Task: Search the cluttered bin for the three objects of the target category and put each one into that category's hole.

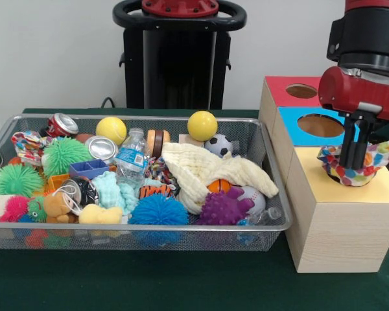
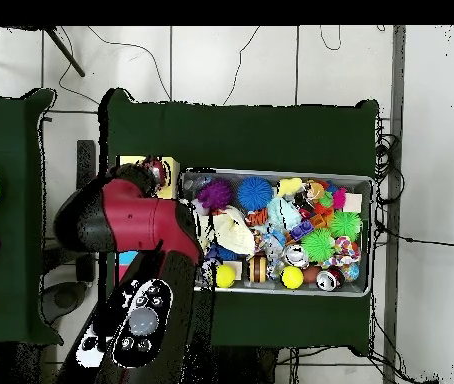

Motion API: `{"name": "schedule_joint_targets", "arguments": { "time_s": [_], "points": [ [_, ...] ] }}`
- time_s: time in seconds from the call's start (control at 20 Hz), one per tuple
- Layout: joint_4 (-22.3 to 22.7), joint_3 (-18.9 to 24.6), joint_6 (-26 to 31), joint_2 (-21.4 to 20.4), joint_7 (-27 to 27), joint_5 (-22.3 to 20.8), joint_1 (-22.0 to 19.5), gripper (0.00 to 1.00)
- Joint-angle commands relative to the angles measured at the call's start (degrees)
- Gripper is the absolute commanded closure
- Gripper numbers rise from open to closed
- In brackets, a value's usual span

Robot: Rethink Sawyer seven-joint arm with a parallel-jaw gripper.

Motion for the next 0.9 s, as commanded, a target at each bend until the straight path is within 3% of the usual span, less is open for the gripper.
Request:
{"name": "schedule_joint_targets", "arguments": {
  "time_s": [0.05, 0.9],
  "points": [
    [3.6, 0.4, 3.2, 3.6, 10.8, -0.7, 0.1, 1.0],
    [6.4, 4.3, 6.9, 2.2, 10.8, 0.9, -1.6, 1.0]
  ]
}}
